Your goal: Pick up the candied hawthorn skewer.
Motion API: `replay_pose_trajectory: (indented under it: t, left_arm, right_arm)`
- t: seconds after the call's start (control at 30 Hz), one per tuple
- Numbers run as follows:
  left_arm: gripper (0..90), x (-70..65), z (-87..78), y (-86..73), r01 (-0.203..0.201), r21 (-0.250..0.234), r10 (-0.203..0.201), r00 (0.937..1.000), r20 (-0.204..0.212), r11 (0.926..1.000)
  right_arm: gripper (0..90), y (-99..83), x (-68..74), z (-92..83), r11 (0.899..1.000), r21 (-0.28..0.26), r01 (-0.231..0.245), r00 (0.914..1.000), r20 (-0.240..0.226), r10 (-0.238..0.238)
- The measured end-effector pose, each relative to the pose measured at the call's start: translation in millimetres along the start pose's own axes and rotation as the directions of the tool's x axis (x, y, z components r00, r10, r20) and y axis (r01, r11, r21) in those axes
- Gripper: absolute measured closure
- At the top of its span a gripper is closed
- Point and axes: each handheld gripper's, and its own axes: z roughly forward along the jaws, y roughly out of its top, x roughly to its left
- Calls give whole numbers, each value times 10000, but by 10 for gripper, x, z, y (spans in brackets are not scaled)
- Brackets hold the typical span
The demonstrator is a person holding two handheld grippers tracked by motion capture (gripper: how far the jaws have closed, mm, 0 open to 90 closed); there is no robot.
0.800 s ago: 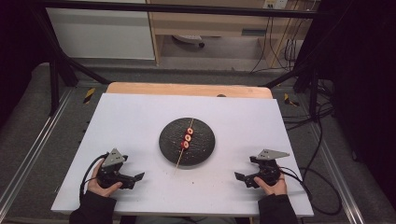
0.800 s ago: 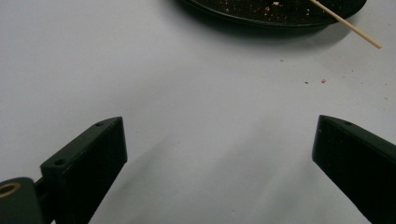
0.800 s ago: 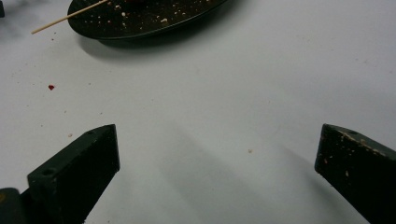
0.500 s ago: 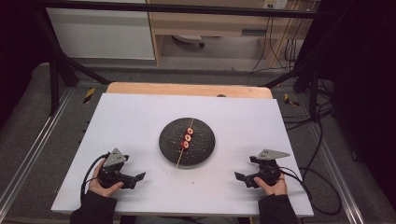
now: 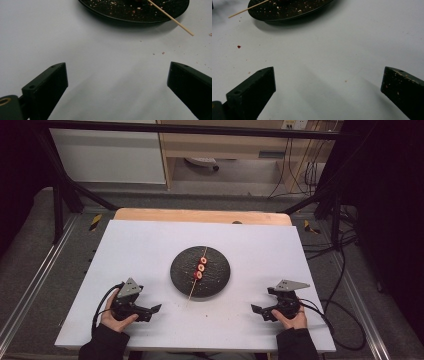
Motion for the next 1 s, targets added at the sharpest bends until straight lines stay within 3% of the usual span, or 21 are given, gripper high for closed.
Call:
replay_pose_trajectory:
  t: [0.47, 0.73, 1.0]
  left_arm:
    - [38, -220, 74, 340, -65, -114, 65, 10000, -56, 9999]
    - [54, -371, 294, 620, 43, 139, -42, 9999, -119, 9999]
    - [102, -453, 510, 767, 218, 493, -210, 9996, -177, 9985]
  right_arm:
    - [5, 5, -5, -14, 10000, -6, 20, 10000, 76, -20]
    - [5, 4, -5, -10, 10000, 20, 12, 9999, 116, -12]
    - [5, 5, -5, -7, 10000, 8, -3, 9999, 121, 3]
